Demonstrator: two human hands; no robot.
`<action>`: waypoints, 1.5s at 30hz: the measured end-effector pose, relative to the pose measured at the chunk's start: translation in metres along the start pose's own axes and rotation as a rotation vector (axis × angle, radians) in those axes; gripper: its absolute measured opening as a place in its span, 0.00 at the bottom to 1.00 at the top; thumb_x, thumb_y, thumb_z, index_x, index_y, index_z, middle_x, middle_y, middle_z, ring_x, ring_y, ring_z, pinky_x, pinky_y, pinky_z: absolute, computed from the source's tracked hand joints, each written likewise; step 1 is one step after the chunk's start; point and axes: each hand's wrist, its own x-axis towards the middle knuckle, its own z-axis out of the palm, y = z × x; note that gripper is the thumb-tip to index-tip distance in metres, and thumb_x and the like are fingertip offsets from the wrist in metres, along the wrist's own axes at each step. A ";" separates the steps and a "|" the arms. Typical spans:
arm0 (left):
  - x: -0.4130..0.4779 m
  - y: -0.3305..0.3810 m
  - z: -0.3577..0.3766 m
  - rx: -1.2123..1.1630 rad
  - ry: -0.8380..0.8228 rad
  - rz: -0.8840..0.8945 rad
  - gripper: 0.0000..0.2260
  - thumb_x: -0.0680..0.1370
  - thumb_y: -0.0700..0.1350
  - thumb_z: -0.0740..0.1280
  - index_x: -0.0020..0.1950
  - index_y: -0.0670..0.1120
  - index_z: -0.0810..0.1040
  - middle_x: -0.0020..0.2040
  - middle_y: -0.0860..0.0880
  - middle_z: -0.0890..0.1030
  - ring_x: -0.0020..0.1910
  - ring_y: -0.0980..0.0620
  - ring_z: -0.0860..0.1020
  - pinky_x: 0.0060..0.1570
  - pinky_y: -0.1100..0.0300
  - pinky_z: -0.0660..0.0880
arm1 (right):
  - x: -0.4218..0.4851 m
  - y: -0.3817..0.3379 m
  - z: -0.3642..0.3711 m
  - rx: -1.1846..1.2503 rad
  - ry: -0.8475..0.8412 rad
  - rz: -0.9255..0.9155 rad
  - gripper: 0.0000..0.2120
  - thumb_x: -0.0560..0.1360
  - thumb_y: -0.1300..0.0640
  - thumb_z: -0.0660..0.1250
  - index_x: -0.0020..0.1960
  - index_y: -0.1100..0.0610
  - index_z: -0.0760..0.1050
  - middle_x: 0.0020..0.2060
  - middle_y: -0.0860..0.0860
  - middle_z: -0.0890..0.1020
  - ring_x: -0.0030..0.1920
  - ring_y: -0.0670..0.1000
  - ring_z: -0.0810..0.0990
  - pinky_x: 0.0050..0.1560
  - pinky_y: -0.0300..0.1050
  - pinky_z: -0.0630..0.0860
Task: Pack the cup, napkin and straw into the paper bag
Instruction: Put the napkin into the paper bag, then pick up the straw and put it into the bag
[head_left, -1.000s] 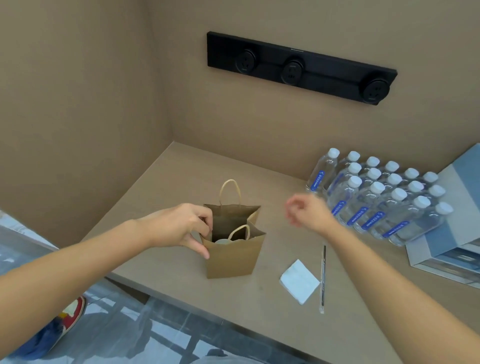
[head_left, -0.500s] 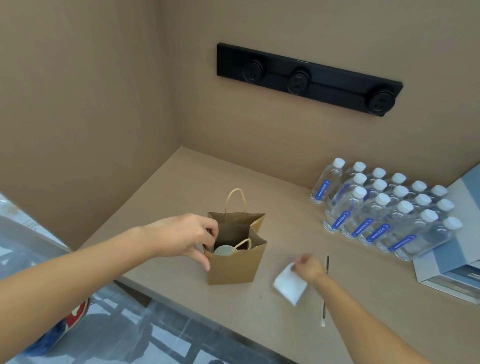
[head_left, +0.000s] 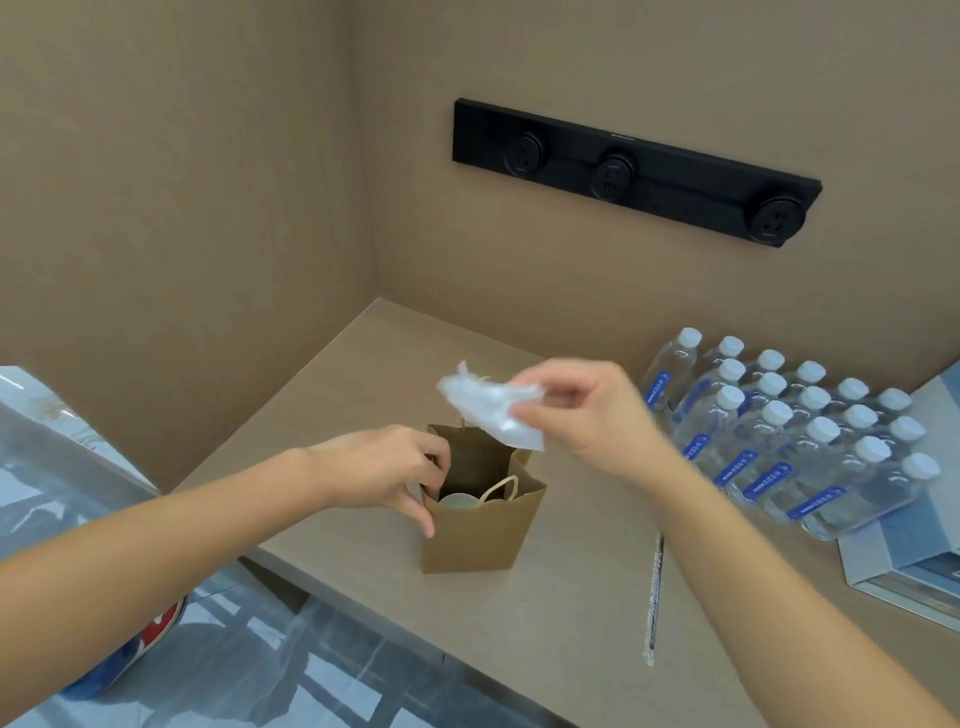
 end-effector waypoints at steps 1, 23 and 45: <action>0.000 0.000 0.000 0.002 -0.004 -0.007 0.19 0.71 0.60 0.71 0.44 0.43 0.82 0.51 0.48 0.78 0.42 0.49 0.78 0.41 0.57 0.76 | 0.001 0.004 0.014 -0.160 -0.032 -0.024 0.11 0.69 0.66 0.71 0.45 0.51 0.85 0.35 0.49 0.84 0.32 0.41 0.78 0.38 0.31 0.72; -0.002 0.002 0.003 -0.007 0.010 0.013 0.19 0.71 0.58 0.71 0.42 0.42 0.81 0.52 0.47 0.79 0.42 0.48 0.80 0.44 0.57 0.78 | 0.056 0.045 0.107 -1.050 -1.042 0.431 0.10 0.79 0.60 0.59 0.57 0.58 0.75 0.43 0.53 0.75 0.43 0.55 0.73 0.44 0.48 0.72; 0.015 -0.002 0.003 0.019 0.041 0.064 0.17 0.72 0.57 0.71 0.41 0.42 0.80 0.52 0.47 0.79 0.39 0.49 0.78 0.37 0.67 0.65 | -0.134 0.241 0.015 -0.635 0.138 1.208 0.10 0.73 0.62 0.62 0.51 0.62 0.77 0.51 0.63 0.81 0.52 0.61 0.83 0.51 0.51 0.82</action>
